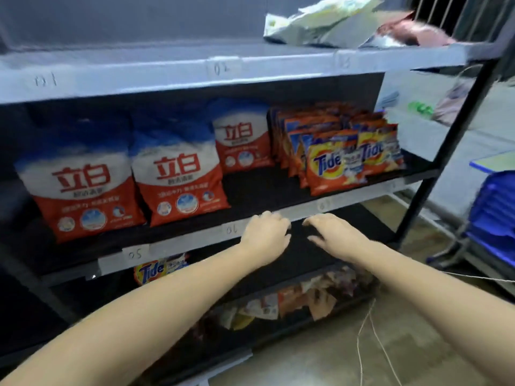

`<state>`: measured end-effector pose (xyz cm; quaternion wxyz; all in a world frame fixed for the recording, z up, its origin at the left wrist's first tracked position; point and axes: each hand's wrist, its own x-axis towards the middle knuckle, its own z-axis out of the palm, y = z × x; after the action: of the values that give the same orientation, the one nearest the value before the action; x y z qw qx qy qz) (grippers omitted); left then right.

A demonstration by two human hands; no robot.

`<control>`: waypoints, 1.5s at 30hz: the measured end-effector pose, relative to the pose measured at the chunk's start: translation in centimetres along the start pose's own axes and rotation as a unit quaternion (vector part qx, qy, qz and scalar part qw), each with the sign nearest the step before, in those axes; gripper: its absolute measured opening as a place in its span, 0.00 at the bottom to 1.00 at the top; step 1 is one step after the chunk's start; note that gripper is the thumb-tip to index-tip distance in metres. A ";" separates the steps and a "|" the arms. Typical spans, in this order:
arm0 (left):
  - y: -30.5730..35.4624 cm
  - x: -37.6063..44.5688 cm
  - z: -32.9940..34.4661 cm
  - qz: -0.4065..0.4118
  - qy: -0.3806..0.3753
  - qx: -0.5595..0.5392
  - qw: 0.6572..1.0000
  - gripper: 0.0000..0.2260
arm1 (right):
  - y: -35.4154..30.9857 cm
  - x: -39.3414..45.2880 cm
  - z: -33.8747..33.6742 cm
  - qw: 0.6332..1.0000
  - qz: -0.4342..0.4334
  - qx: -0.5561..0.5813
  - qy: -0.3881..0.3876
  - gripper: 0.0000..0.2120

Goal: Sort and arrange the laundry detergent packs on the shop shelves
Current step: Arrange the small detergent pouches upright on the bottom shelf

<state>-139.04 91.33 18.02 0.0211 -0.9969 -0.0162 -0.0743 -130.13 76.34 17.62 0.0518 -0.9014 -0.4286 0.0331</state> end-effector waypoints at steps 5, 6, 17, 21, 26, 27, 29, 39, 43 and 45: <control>2.0 5.2 -11.7 0.060 0.114 0.014 0.992 0.15 | 3.9 -0.5 -12.8 0.989 0.027 0.000 0.146 0.19; 2.1 6.2 -13.7 0.064 0.139 0.020 0.988 0.15 | 4.5 -0.4 -14.9 0.983 0.029 0.008 0.181 0.18; -3.0 23.8 -25.0 -0.057 0.226 -0.082 0.969 0.15 | 13.9 7.9 -28.1 0.932 0.087 0.107 0.334 0.15; -7.0 31.0 -26.5 -0.130 0.213 -0.097 0.964 0.15 | 17.4 14.1 -31.0 0.934 0.161 0.133 0.291 0.19; -10.3 38.5 -27.7 -0.201 0.139 -0.122 0.962 0.18 | 20.4 20.3 -33.1 0.881 0.174 0.384 0.214 0.20; -10.5 39.8 -27.8 -0.211 0.113 -0.163 0.957 0.20 | 20.9 21.0 -33.5 0.872 0.165 0.420 0.191 0.20; -10.4 41.4 -27.8 -0.232 0.057 -0.257 0.936 0.23 | 21.8 22.3 -33.9 0.850 0.153 0.483 0.145 0.21; -11.1 41.3 -28.6 -0.274 -0.062 -0.467 0.838 0.15 | 21.9 25.4 -33.9 0.745 0.082 0.661 0.036 0.03; -12.0 38.9 -28.2 -0.290 -0.049 -0.510 0.808 0.15 | 21.5 25.7 -34.0 0.746 0.069 0.662 0.023 0.05; -11.8 37.7 -27.7 -0.272 -0.005 -0.541 0.796 0.12 | 22.0 25.4 -34.4 0.746 0.074 0.661 0.039 0.06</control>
<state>-106.33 103.03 51.48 -0.5427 -0.8008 -0.2437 -0.0689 -93.60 80.04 48.68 0.6486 -0.6708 -0.2290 0.2772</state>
